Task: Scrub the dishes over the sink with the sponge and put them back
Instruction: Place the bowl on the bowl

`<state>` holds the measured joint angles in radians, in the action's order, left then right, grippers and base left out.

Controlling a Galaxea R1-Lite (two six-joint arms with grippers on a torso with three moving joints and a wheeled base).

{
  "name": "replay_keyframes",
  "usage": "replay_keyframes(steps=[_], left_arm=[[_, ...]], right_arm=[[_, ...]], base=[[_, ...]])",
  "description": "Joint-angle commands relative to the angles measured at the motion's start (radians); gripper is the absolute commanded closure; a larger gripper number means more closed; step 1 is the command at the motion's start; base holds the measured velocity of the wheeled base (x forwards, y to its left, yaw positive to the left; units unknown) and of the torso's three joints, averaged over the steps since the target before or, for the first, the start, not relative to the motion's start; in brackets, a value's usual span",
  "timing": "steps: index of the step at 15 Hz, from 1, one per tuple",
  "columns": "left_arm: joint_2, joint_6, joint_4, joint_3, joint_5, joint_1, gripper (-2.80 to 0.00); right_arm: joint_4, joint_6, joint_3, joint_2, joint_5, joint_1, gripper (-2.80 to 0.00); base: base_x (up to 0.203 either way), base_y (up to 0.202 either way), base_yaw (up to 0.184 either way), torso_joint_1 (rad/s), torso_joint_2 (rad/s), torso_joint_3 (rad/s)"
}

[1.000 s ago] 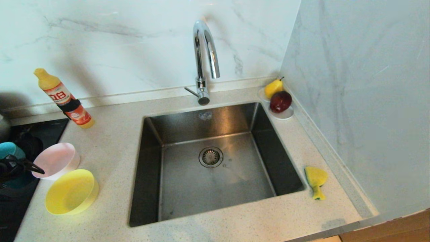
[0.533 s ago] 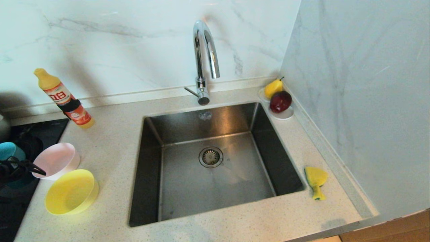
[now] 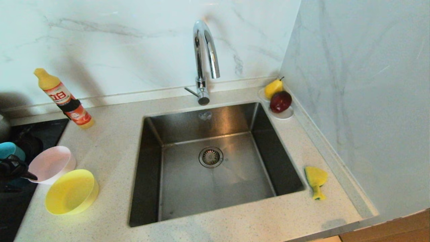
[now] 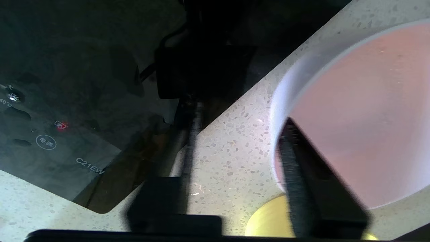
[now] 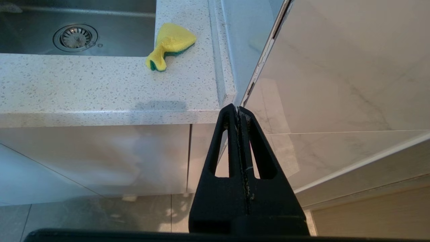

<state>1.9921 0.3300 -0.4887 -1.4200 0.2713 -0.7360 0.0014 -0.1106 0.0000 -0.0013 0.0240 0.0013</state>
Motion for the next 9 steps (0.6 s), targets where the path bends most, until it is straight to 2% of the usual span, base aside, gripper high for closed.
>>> replay_keyframes(steps=[1, 9], left_arm=[[0.001, 0.003, -0.004, -0.002, 0.002, 0.0, 0.0], [-0.002, 0.004, 0.011, -0.04, -0.021, -0.006, 0.0]], right_arm=[[0.0, -0.001, 0.0, 0.0, 0.001, 0.0, 0.0], [0.0, -0.001, 0.0, -0.001, 0.001, 0.0, 0.0]], base=[[0.0, 0.0, 0.0, 0.0, 0.0, 0.0], [0.0, 0.0, 0.0, 0.0, 0.0, 0.0]])
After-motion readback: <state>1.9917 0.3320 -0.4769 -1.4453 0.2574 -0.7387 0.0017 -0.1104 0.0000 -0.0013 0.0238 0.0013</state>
